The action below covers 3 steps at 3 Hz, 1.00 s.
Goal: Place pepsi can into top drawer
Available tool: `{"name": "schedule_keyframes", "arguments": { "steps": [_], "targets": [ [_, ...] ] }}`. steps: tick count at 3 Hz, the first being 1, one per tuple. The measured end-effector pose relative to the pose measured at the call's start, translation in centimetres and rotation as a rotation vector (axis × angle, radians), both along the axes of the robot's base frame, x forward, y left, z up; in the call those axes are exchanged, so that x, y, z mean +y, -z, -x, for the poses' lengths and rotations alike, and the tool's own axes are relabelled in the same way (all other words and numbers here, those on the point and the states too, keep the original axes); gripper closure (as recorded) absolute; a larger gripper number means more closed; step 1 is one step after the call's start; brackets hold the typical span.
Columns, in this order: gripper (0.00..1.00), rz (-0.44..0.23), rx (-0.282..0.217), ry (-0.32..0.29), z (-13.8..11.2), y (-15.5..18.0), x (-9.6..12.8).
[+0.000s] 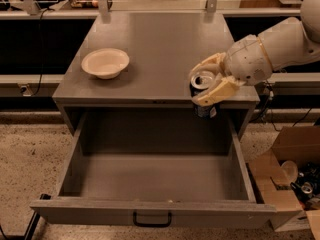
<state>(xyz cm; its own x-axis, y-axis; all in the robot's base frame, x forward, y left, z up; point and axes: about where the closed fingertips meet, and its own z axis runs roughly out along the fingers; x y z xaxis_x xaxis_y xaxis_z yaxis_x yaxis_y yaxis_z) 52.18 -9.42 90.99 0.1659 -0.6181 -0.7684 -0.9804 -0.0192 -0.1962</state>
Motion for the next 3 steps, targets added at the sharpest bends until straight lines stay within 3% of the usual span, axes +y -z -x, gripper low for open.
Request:
{"name": "schedule_keyframes", "arguments": {
  "steps": [1,2,3],
  "targets": [
    [1.0,-0.171,0.016,0.006,-0.2,1.4,1.0],
    [1.0,-0.432,-0.004,0.018,0.8,3.7,4.1],
    [1.0,-0.567,-0.017,-0.053,2.5,4.9,8.2]
  ]
}}
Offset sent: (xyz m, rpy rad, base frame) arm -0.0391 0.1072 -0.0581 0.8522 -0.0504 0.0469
